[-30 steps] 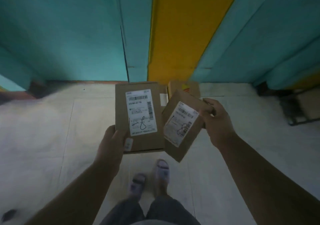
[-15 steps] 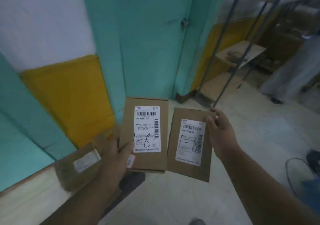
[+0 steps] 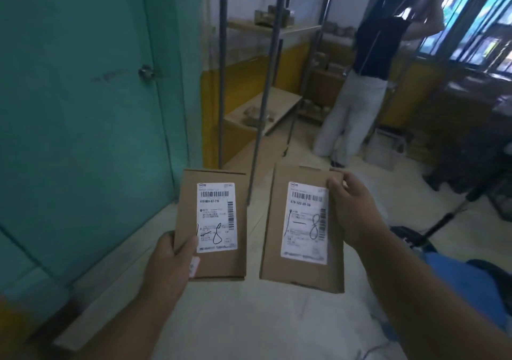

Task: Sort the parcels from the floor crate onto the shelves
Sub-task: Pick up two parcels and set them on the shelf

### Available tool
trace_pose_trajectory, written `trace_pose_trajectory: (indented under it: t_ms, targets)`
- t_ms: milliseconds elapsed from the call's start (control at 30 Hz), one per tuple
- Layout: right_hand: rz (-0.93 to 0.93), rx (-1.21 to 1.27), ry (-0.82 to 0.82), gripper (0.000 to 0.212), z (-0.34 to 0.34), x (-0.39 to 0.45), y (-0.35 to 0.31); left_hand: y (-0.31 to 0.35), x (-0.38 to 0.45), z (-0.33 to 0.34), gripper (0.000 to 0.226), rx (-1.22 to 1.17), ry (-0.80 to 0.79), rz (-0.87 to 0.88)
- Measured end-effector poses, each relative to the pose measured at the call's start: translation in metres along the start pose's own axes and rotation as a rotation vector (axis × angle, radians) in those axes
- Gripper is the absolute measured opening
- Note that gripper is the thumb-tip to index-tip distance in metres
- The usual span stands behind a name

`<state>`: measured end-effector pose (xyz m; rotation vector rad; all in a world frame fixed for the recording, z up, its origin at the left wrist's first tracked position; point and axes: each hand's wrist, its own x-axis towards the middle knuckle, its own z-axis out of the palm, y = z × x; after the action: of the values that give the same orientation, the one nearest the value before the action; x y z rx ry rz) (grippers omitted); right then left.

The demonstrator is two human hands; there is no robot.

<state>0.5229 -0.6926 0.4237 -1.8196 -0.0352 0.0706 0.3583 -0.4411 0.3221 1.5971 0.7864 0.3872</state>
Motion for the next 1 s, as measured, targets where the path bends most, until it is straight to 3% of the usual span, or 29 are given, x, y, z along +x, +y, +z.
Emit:
trace_pose_trajectory:
  t_ms: [267,567,767,1000]
  targets:
    - [0.055,0.126,0.099,0.023,-0.021,0.160,0.012,0.043,0.148,0.144,0.018,0.122,-0.171,0.076]
    - [0.101,0.168,0.339,0.021,-0.129,0.316,0.025,0.105,0.262,0.365,0.020,0.177,-0.451,0.090]
    - [0.134,0.170,0.327,0.022,-0.184,0.454,0.065,0.117,0.326,0.501,0.015,0.168,-0.451,0.066]
    - [0.144,0.150,0.167,0.021,-0.197,0.648,0.072,0.160,0.409,0.597,0.011,0.126,-0.284,0.013]
